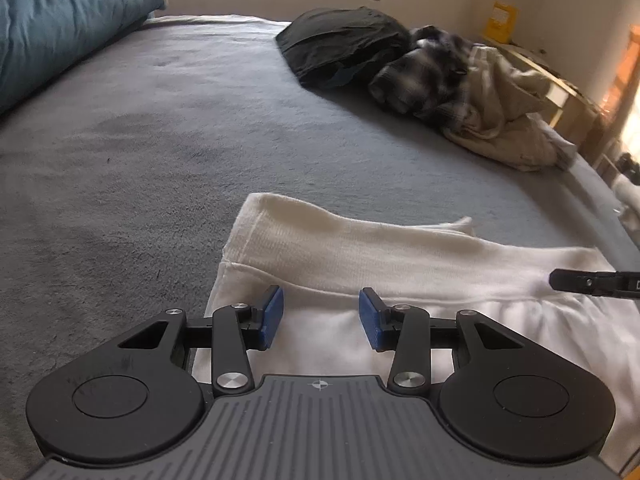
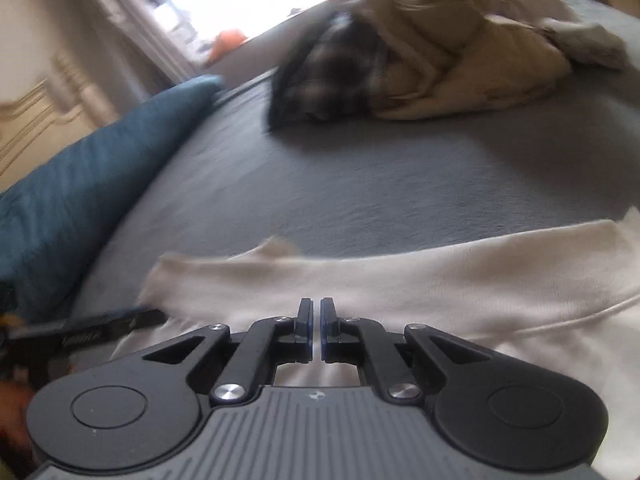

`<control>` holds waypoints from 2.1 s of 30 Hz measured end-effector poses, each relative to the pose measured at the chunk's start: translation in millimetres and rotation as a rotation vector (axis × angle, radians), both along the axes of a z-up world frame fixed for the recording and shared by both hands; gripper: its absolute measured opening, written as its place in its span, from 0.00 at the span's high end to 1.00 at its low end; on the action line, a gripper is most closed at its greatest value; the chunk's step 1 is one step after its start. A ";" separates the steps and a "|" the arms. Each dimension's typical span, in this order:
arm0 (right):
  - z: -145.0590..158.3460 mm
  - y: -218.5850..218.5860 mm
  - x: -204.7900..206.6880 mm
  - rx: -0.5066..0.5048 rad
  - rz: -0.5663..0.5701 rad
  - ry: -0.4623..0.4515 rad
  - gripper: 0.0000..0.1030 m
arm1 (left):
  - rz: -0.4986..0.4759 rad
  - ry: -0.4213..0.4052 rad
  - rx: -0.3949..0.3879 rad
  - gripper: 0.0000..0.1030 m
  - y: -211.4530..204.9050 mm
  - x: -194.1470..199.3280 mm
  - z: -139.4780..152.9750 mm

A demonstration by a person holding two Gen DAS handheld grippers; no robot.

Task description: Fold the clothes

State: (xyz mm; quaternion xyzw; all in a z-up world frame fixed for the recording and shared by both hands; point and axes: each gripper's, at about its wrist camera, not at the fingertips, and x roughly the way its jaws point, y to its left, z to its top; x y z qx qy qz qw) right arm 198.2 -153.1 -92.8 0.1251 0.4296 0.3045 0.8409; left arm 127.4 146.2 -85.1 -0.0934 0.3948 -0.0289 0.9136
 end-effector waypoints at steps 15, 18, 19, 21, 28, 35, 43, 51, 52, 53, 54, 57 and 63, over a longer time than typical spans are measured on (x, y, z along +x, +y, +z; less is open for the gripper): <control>2.1 57.3 0.2 0.018 0.191 0.031 0.97 | -0.203 -0.041 0.136 0.57 -24.2 -46.1 16.1; -10.6 76.0 -9.5 -0.059 0.269 0.036 0.97 | -0.279 -0.009 0.101 0.57 -31.1 -52.1 6.3; -14.5 80.4 -8.6 -0.080 0.269 0.024 0.98 | -0.310 0.021 0.087 0.57 -34.4 -51.0 -0.4; -14.5 78.1 -0.9 -0.062 0.224 0.005 0.98 | -0.316 0.041 0.079 0.57 -36.2 -49.7 -13.7; 5.5 43.1 11.0 0.018 0.105 0.007 0.97 | -0.160 0.034 0.055 0.57 14.2 -47.9 -9.5; -11.6 70.7 -10.0 0.006 0.201 0.054 0.97 | -0.097 0.065 -0.010 0.57 42.2 -44.7 -7.1; -2.2 75.6 -43.7 0.033 0.385 0.032 0.97 | -0.180 0.112 0.141 0.56 55.9 -65.0 31.3; -0.4 84.5 -61.7 0.050 0.428 0.044 0.97 | -0.286 0.273 0.056 0.56 52.9 -114.9 12.1; 0.3 84.0 -62.7 0.056 0.425 0.047 0.97 | -0.268 0.287 0.024 0.56 54.7 -120.0 6.7; 0.4 83.4 -63.1 0.063 0.420 0.053 0.97 | -0.245 0.313 -0.019 0.56 57.2 -123.8 -1.4; 0.4 82.9 -63.5 0.070 0.415 0.058 0.97 | -0.219 0.332 -0.041 0.56 58.5 -127.5 -9.5; 0.1 82.6 -66.5 0.076 0.412 0.069 0.97 | -0.154 0.338 -0.057 0.56 65.5 -136.9 -25.1; 2.0 104.5 -90.7 0.080 0.559 0.043 0.97 | -0.210 0.314 0.017 0.56 57.3 -139.5 -24.0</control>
